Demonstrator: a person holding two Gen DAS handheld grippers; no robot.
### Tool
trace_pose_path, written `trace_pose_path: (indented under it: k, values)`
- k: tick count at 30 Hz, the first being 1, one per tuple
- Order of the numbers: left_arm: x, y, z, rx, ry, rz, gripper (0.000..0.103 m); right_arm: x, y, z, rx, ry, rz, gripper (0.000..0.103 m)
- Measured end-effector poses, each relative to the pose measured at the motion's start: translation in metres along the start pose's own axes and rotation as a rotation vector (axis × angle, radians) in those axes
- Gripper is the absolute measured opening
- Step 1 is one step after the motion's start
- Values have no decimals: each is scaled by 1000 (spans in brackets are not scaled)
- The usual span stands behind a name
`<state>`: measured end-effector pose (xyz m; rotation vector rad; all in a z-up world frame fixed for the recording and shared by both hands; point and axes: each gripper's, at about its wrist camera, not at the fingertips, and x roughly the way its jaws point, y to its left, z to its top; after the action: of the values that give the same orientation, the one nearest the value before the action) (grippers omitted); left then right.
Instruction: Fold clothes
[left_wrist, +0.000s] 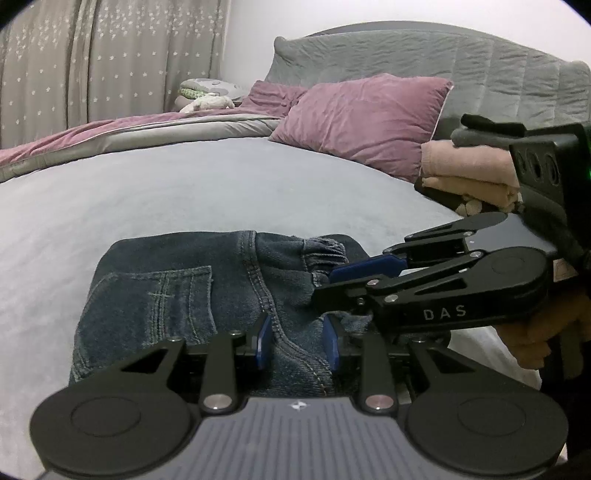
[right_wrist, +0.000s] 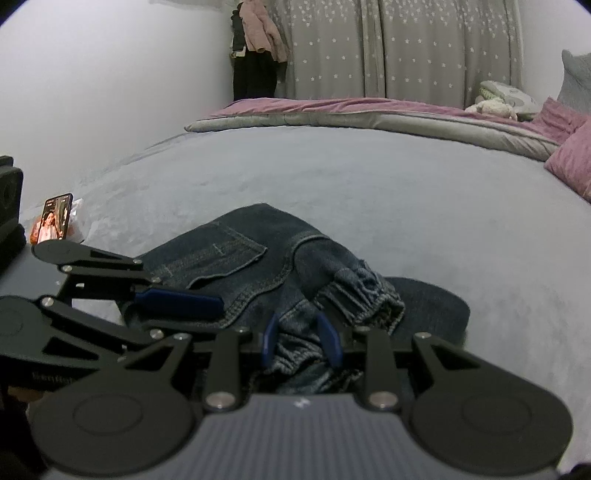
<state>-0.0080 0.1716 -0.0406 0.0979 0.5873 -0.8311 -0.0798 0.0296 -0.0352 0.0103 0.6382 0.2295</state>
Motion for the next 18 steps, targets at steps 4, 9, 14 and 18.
trace_pose_path:
  k: [4,9,14,18]
  values:
    - [-12,13,3,-53,-45,9,46,-21,-13,-3,109,-36,20,74]
    - [-26,29,7,-135,-113,35,61,-42,-46,-24,293,-63,40,74]
    - [-30,45,8,-202,-134,133,69,-48,-75,-39,432,-45,31,74]
    - [-27,61,6,-271,-102,250,69,-45,-88,-45,528,-18,74,74]
